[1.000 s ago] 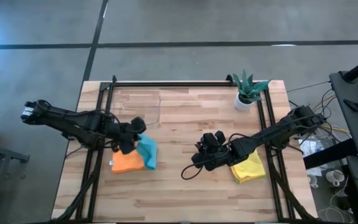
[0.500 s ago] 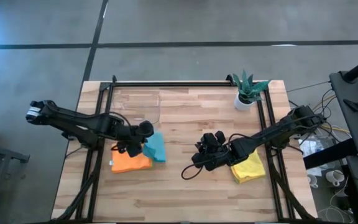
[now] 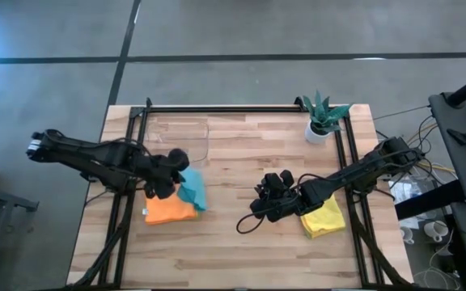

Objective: Fold microfiber towels
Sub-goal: Stack the blue microfiber cloth on top of the orange microfiber cloth

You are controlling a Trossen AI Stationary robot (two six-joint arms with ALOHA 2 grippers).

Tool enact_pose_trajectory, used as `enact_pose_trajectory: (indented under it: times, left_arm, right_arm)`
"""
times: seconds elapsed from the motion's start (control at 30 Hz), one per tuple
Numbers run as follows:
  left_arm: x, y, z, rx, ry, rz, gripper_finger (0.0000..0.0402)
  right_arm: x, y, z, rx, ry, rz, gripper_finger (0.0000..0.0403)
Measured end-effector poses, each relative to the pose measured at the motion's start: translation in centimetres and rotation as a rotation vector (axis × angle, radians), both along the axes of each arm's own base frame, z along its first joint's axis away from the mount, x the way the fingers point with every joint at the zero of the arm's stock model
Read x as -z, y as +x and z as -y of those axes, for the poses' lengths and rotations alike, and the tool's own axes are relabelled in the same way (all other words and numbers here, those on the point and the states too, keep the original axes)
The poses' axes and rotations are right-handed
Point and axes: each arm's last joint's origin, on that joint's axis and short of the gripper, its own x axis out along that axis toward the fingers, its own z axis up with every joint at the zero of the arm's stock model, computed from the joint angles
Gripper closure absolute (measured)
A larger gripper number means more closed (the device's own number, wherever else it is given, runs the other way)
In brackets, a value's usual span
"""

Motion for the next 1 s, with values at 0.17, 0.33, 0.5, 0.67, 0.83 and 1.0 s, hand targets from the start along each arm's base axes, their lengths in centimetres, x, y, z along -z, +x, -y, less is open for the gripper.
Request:
enact_pose_trajectory:
  times: [0.17, 0.33, 0.5, 0.67, 0.83, 1.0]
  left_arm:
    - [0.4, -1.1, 0.0, 0.010, -0.082, -0.020, 0.0401]
    - [1.9, -1.4, -0.1, -0.021, -0.085, -0.091, 0.0401]
    - [2.4, -1.5, -0.3, -0.032, -0.015, -0.096, 0.0401]
    - [1.5, -0.1, -0.2, -0.006, 0.060, 0.026, 0.0401]
    - [1.6, 1.8, 0.2, 0.039, 0.091, 0.068, 0.0401]
    - [3.2, 2.8, 0.4, 0.047, 0.110, -0.033, 0.0401]
  right_arm:
    - [0.0, 0.0, 0.0, 0.001, 0.000, 0.000, 0.0346]
    - [0.0, 0.0, 0.1, 0.004, 0.002, 0.003, 0.0346]
    - [0.0, 0.1, 0.0, 0.005, 0.005, 0.007, 0.0346]
    - [0.0, 0.1, 0.1, 0.008, 0.005, 0.008, 0.0346]
    - [0.0, 0.1, 0.2, 0.015, 0.010, 0.012, 0.0346]
    - [0.0, 0.1, 0.1, 0.010, 0.013, 0.013, 0.0346]
